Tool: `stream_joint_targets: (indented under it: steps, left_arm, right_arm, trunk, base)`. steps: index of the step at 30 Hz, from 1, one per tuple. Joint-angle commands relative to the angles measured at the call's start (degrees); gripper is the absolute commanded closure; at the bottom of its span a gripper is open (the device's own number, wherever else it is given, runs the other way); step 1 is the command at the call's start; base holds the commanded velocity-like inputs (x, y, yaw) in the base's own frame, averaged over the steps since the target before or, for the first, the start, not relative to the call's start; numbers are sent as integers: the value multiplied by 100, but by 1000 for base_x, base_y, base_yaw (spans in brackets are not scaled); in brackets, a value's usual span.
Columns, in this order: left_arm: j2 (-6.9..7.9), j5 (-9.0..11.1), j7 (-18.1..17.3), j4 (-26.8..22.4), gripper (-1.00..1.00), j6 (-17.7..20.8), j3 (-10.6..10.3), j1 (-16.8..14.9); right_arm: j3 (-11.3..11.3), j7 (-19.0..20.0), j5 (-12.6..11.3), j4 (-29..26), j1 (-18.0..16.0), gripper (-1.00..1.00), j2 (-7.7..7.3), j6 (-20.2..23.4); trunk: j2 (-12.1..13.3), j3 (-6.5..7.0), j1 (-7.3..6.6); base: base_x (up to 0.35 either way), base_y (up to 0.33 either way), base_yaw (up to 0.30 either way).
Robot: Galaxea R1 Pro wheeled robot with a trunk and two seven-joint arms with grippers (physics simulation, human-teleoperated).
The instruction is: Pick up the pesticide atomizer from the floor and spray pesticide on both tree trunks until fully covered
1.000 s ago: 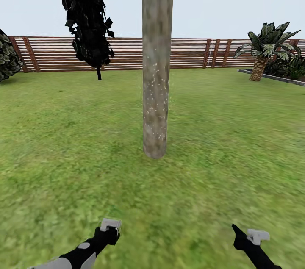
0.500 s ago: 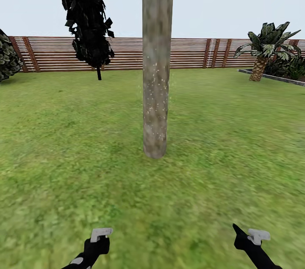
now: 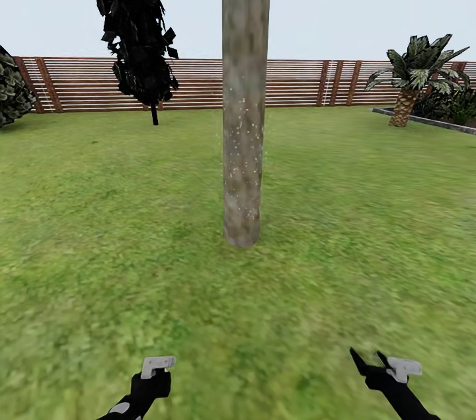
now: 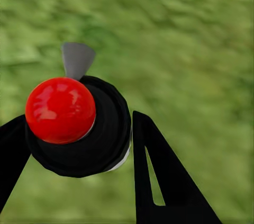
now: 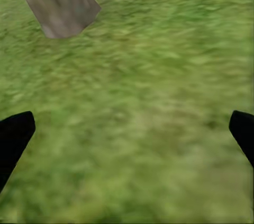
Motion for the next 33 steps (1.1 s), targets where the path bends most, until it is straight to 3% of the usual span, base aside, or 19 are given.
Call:
stream_joint_targets:
  steps: [1, 9, 12, 15, 27, 33]
  left_arm:
    - [1, 0, 1, 0, 100, 0, 0, 0]
    - [5, 1, 43, 0, 100, 7, 55, -1]
    - [-1, -4, 52, -7, 100, 9, 418, -1]
    - [-2, -14, 47, -9, 100, 15, 560, 0]
    - [6, -16, 45, -9, 100, 15, 606, 0]
    - [24, -9, 48, -6, 100, 9, 611, -4]
  right_arm:
    - [0, 2, 0, 0, 1, -100, 0, 0]
    - [-5, 10, -8, -16, -2, -100, 10, 0]
    - [-5, 9, -9, -17, -2, -100, 17, 1]
    - [-1, 9, -9, -18, 0, -100, 19, 1]
    - [0, 9, -9, -18, -4, -100, 26, 0]
    - [0, 13, -9, -18, -1, -100, 26, 0]
  trunk:
    - [0, 0, 0]
    - [0, 0, 0]
    - [0, 0, 0]
    - [0, 0, 0]
    - [0, 0, 0]
    - [0, 5, 0]
  base:
    - [0, 0, 0]
    - [0, 0, 41]
    - [0, 0, 245]
    - [0, 0, 270]
    - [0, 0, 274]
    - [0, 0, 81]
